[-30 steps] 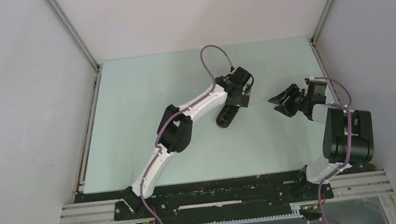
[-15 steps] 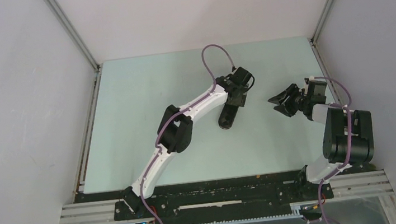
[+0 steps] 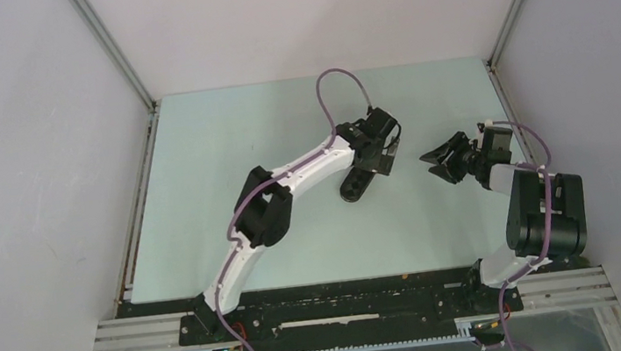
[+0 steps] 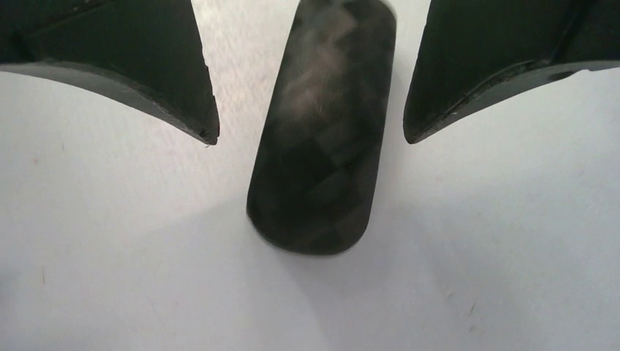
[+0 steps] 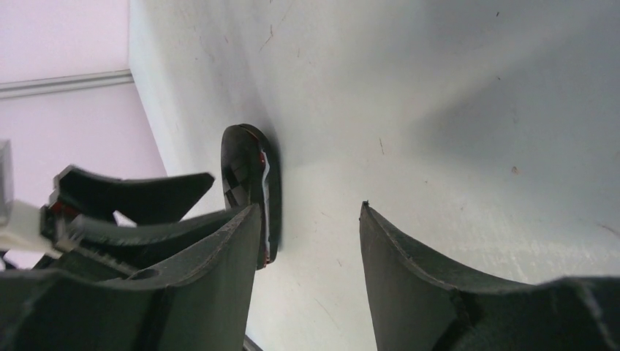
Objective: Organize the sunglasses
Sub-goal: Close the sunglasses case at the center of the board.
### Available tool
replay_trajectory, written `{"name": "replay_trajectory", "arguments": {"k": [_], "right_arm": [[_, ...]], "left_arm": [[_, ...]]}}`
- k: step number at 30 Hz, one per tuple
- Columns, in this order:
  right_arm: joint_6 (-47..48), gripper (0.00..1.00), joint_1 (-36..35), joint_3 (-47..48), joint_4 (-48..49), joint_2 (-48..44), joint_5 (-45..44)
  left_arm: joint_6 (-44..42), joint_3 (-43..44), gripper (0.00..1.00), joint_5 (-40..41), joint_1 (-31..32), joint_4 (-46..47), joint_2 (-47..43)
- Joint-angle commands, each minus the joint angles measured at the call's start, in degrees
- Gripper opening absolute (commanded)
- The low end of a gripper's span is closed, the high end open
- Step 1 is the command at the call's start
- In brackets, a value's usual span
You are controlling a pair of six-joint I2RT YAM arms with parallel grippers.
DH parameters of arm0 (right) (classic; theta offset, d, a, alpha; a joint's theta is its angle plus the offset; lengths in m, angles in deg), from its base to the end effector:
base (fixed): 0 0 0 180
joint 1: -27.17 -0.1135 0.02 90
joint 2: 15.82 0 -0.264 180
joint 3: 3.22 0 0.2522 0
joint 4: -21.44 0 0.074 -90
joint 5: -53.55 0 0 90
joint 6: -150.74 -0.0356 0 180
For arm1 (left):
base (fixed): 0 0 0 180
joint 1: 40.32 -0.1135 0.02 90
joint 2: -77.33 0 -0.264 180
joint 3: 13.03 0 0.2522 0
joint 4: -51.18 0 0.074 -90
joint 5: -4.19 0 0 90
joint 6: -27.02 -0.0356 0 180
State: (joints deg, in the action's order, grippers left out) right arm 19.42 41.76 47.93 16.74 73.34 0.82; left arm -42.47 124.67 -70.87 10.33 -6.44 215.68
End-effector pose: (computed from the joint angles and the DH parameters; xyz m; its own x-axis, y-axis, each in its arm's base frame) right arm 0.2861 -0.0522 0.1528 -0.6450 0.7108 -0.2807 0.2605 0.5498 0.7936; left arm 0.3409 -0.4013 0.1939 -0.7368 0.3646 -0.5694 0.4303 0.9024 0.0211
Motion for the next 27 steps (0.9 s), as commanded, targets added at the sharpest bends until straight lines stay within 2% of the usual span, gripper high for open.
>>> {"name": "replay_trajectory", "arguments": {"k": [1, 6, 11, 17, 23, 27], "right_arm": [[-0.62, 0.61, -0.09, -0.38, 1.72, -2.15, 0.86], [-0.92, 0.61, -0.33, -0.39, 2.12, -2.26, 0.93], [-1.72, 0.61, -1.24, -0.38, 3.12, -1.91, 0.96], [-2.26, 0.61, -2.34, -0.38, 3.26, -2.06, 0.78], [-2.26, 0.61, -2.63, -0.38, 2.97, -2.54, 1.04], [-2.13, 0.61, -2.79, -0.38, 2.63, -2.76, 0.96]], "left_arm": [[-0.51, -7.17, 1.0, -0.39, 0.31, 1.85, -11.94], [-2.67, -16.49, 1.0, -4.02, 0.74, 3.07, -19.12], [-5.43, -21.01, 1.0, -6.66, 0.95, 2.98, -19.71], [-6.1, -19.7, 1.0, -5.36, 1.56, 3.24, -15.45], [-6.46, -16.82, 0.99, 0.26, 2.03, 3.64, -10.98], [-7.33, -14.82, 0.91, 4.3, 2.89, 2.68, -8.52]]}}
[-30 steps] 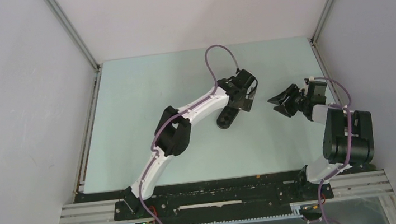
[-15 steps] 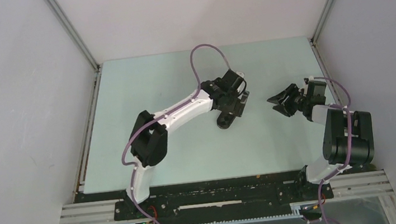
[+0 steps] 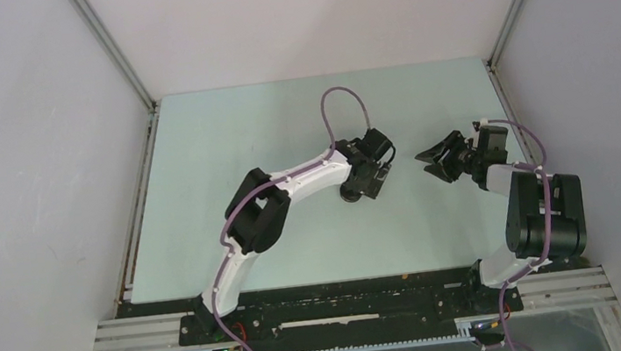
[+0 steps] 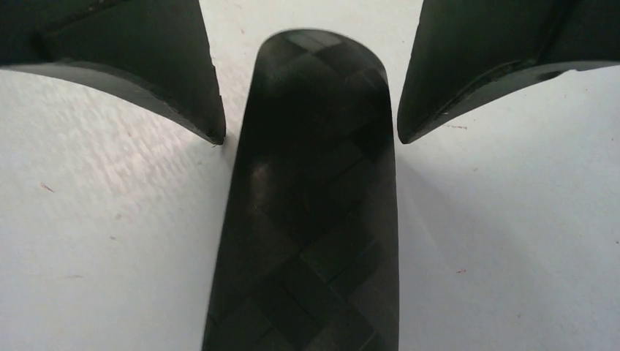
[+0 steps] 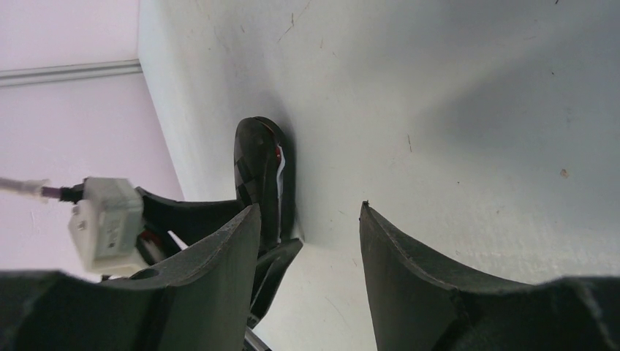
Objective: Organize the sunglasses
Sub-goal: Close the sunglasses case at the center of the board.
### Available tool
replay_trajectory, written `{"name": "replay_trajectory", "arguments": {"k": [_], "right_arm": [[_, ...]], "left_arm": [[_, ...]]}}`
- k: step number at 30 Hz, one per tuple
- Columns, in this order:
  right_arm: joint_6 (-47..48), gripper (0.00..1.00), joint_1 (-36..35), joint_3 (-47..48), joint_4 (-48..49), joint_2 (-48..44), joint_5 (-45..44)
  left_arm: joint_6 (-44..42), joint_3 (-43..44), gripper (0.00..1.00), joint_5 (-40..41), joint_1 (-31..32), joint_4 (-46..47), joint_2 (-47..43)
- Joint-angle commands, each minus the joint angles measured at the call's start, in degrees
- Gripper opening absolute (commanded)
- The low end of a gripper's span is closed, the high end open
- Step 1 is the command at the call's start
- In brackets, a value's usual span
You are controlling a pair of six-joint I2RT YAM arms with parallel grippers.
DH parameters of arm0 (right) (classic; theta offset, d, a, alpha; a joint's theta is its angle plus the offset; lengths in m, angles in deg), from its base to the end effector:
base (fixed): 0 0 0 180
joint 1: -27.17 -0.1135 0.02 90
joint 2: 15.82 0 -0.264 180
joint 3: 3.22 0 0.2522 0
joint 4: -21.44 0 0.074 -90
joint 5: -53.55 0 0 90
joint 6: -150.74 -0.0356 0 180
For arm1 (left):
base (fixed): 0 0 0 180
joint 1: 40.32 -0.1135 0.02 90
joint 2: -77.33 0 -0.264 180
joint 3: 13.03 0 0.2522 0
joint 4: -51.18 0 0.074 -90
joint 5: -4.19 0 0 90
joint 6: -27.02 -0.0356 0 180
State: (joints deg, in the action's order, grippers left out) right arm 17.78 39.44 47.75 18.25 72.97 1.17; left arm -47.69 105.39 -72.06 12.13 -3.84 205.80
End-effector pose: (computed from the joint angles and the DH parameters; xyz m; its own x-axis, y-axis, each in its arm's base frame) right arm 0.2887 -0.0406 0.1557 -0.6613 0.6962 -0.2793 0.2308 0.5430 0.8074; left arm 0.2982 -0.3741 0.1777 -0.7201 0.5164 -0.4634 0.5382 0.8372 0.0968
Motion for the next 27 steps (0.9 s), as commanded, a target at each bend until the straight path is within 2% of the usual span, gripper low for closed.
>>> {"name": "replay_trajectory", "arguments": {"k": [1, 3, 7, 10, 11, 12, 14, 15, 17, 18, 22, 25, 27], "right_arm": [[-0.57, 0.61, -0.49, -0.21, 1.12, -2.4, 0.59], [-0.73, 0.61, -0.5, -0.21, 1.29, -2.4, 0.69], [-0.68, 0.61, -0.5, -0.21, 1.3, -2.4, 0.69], [-0.67, 0.61, -0.5, -0.21, 1.22, -2.23, 0.69], [-0.57, 0.6, -0.5, -0.21, 1.21, -2.15, 0.77], [-0.57, 0.6, -0.54, -0.21, 1.21, -2.14, 0.78], [-0.48, 0.6, -0.58, -0.21, 1.12, -2.05, 0.78], [-0.47, 0.6, -0.58, -0.21, 1.12, -1.98, 0.8], [-0.35, 0.6, -0.67, -0.21, 1.12, -1.91, 0.78], [-0.32, 0.6, -0.67, -0.21, 1.12, -1.83, 0.78], [-0.26, 0.6, -0.76, -0.21, 1.24, -1.44, 0.82], [-0.58, 0.6, -0.97, -0.21, 1.6, -1.26, 0.91], [-0.61, 0.6, -1.1, -0.21, 1.6, -1.35, 0.87]], "left_arm": [[-2.35, 5.07, 0.86, 6.55, 1.39, -0.31, 1.88], [-2.54, 5.91, 0.78, 7.65, 1.87, -0.84, 2.87], [-2.37, 5.53, 0.53, 9.5, 2.35, -1.04, 2.67], [-2.24, 4.54, 0.45, 11.39, 2.56, -0.44, 1.48], [-2.2, 4.22, 0.47, 11.98, 2.69, -0.19, 0.82], [-2.19, 4.09, 0.57, 12.19, 2.81, -0.15, 0.17], [-1.74, 4.38, 0.86, 13.13, 2.96, -0.57, -1.11], [-1.49, 4.3, 0.94, 13.63, 3.26, -0.8, -1.86], [-0.95, 3.34, 0.97, 14.81, 3.79, -0.72, -4.25], [-0.56, 2.38, 0.95, 15.15, 3.99, -0.15, -5.67], [1.18, -2.94, 0.75, 12.87, 4.42, 4.45, -11.14], [2.16, -3.49, 0.57, 11.25, 4.42, 5.57, -11.66], [2.35, -3.06, 0.48, 10.2, 4.42, 5.7, -11.29]]}}
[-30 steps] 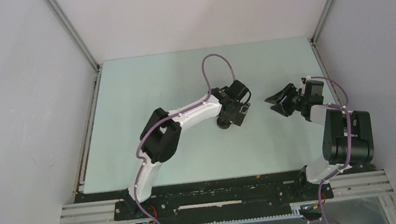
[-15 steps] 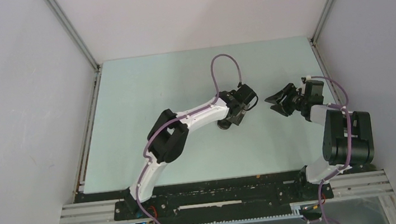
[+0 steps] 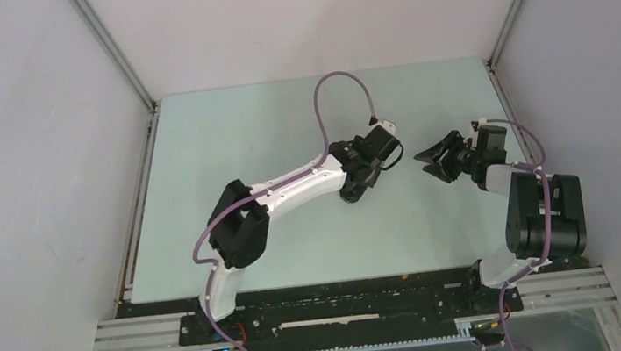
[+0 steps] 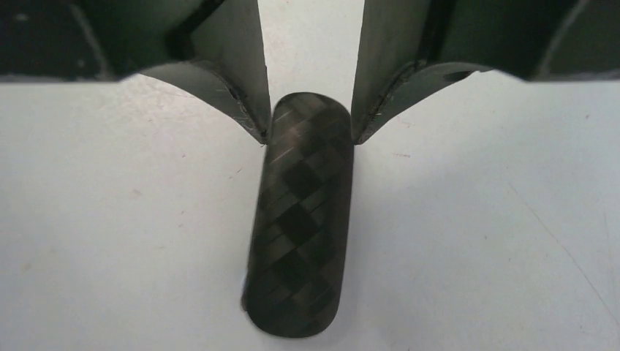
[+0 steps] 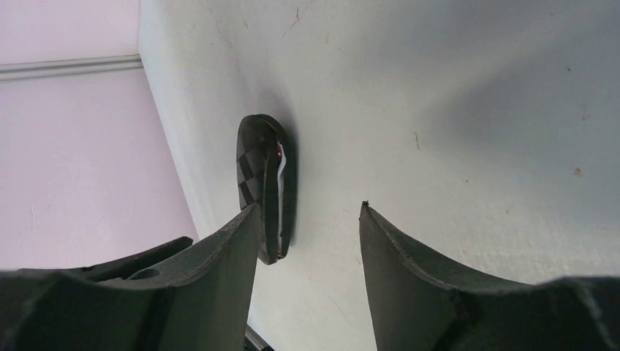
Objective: Organize the sunglasses
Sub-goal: Close the sunglasses case at the center of the board.
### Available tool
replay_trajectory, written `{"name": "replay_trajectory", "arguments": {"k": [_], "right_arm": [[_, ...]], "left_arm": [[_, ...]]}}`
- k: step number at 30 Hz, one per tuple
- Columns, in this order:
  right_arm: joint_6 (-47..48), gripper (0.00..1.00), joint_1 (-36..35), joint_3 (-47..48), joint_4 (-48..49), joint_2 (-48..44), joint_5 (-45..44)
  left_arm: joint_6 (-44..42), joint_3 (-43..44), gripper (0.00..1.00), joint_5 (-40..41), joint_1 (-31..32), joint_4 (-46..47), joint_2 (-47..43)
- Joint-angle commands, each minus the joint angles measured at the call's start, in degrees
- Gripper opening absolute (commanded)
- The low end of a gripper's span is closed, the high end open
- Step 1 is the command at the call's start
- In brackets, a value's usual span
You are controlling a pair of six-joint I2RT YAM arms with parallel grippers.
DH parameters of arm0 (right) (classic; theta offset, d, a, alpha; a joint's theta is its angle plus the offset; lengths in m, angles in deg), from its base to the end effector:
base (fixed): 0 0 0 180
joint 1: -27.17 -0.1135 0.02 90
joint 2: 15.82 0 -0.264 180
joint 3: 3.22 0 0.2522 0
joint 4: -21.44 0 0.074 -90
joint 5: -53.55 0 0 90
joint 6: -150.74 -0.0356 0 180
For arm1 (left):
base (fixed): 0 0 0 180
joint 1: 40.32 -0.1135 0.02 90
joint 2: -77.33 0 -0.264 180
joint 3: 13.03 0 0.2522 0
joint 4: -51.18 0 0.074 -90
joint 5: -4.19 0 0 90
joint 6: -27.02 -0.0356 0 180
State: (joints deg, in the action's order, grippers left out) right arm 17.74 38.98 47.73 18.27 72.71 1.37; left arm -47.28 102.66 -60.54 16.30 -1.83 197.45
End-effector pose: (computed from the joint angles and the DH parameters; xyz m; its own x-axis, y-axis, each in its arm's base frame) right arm 0.2888 -0.0381 0.1569 -0.6671 0.6899 -0.2811 0.2215 0.5439 0.8094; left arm 0.2664 -0.3767 0.2329 -0.6165 0.4910 -0.6155 0.4798 0.8541 0.2007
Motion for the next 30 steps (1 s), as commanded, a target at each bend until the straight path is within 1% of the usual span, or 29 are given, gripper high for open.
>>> {"name": "replay_trajectory", "arguments": {"k": [1, 5, 9, 13, 16, 18, 22, 30], "right_arm": [[-0.5, 0.6, -0.73, -0.19, 1.5, -1.13, 0.67], [-0.33, 0.6, -0.82, -0.19, 1.13, -1.25, 0.58], [-0.23, 0.6, -0.83, -0.19, 0.76, -1.52, 0.5], [-0.09, 0.6, -0.83, -0.19, 0.55, -1.84, 0.63], [0.15, 0.6, -0.83, -0.19, 0.06, -2.27, 0.35], [0.21, 0.6, -0.83, -0.19, -0.09, -2.46, 0.32], [0.01, 0.6, -0.95, -0.19, 0.03, -2.42, 0.3], [0.7, 0.6, -1.27, -0.2, -1.27, -4.02, -0.18]], "left_arm": [[2.02, -0.06, 0.46, -1.68, 0.24, 3.73, -2.45], [1.96, 0.7, 0.37, -1.67, 0.09, 4.37, -0.54], [2.64, 0.33, 0.33, -1.82, -0.47, 5.55, 1.44], [4.46, -0.2, 0.25, -7.38, -1.06, 6.38, 4.38], [6.28, -1.9, 0.25, -11.33, -0.98, 7.16, 5.48], [7.37, -3.56, 0.24, -12.31, -0.99, 7.81, 5.46], [7.47, -5.29, 0.25, -11.8, -1.07, 8.74, 4.58], [5.65, -3.33, 0.25, -11.57, -1.16, 7.8, 2.77]]}}
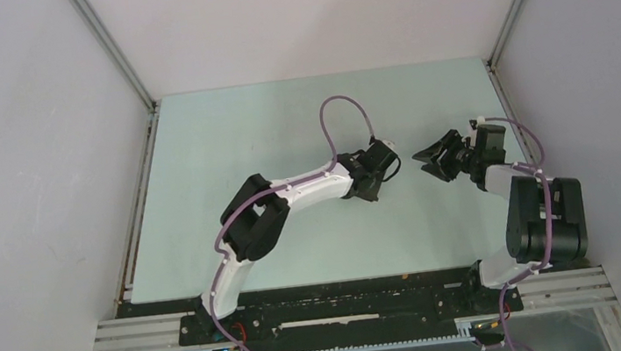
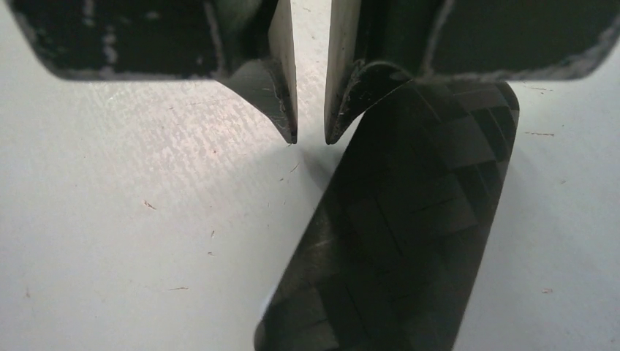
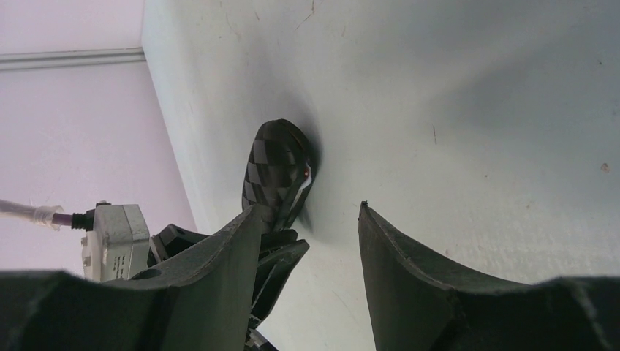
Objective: Organize the sunglasses
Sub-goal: Close the sunglasses case at the center of the board, then reset both arms
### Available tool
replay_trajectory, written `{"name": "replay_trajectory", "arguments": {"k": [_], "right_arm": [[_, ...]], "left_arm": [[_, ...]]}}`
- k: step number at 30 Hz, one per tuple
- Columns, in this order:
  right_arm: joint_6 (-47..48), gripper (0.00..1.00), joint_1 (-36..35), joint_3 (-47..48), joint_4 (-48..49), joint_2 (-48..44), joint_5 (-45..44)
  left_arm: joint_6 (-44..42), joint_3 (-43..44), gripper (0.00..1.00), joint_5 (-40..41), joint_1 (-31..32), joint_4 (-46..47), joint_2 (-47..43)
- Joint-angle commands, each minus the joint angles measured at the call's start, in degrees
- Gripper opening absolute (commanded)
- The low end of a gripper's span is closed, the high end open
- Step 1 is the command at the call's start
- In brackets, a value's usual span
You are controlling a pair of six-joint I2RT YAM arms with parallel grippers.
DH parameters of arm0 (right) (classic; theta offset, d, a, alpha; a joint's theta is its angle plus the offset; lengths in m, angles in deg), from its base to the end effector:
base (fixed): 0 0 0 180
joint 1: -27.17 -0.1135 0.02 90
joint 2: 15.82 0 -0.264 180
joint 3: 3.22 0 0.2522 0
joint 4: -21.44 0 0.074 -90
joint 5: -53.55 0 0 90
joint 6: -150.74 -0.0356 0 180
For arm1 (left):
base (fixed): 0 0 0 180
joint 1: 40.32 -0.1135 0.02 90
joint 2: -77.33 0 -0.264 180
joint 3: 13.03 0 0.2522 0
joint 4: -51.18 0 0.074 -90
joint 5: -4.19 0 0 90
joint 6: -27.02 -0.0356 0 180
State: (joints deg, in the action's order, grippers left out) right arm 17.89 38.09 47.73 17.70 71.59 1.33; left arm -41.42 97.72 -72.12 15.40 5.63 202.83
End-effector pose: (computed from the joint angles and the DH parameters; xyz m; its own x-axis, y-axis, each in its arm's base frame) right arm 0.2878 -0.0333 0.1614 -0.6753 0.6777 -0.2910 0.2039 0.5508 0.8093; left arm 0.2722 -0.3844 0.1699 -0.7258 0.4308 -0.5363 0.5054 0.8628 0.0091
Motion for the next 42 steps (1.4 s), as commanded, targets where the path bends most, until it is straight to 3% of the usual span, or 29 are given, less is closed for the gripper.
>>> {"name": "replay_trajectory", "arguments": {"k": [1, 10, 16, 24, 31, 35, 42], "right_arm": [[0.75, 0.6, -0.37, -0.23, -0.97, -3.21, -0.35], [2.13, 0.6, -0.68, -0.19, -3.08, -5.82, -2.26], [7.1, 0.6, -2.83, 1.12, -9.03, -12.64, -7.41], [16.35, 0.61, -10.27, 3.57, -18.65, -28.95, -21.52], [22.24, 0.63, -17.37, 3.25, -23.47, -40.04, -33.29], [22.45, 0.63, -18.3, 1.31, -24.18, -42.95, -35.74], [22.65, 0.63, -19.88, -0.01, -23.22, -44.16, -36.29]], "left_arm": [[-0.33, 1.5, 0.25, 0.02, -0.27, 0.33, -3.54], [-0.9, -0.7, 0.27, 0.32, -0.26, 0.5, -13.98], [-0.33, -3.83, 0.31, -0.34, -1.43, 0.92, -22.93], [3.38, -19.91, 0.35, -2.35, -8.14, 5.75, -41.59], [4.13, -34.69, 0.39, 0.65, -13.43, 7.72, -54.36], [4.59, -40.9, 0.39, 2.62, -14.66, 9.07, -58.79], [5.88, -44.03, 0.38, 4.59, -14.74, 8.54, -61.5]]}}
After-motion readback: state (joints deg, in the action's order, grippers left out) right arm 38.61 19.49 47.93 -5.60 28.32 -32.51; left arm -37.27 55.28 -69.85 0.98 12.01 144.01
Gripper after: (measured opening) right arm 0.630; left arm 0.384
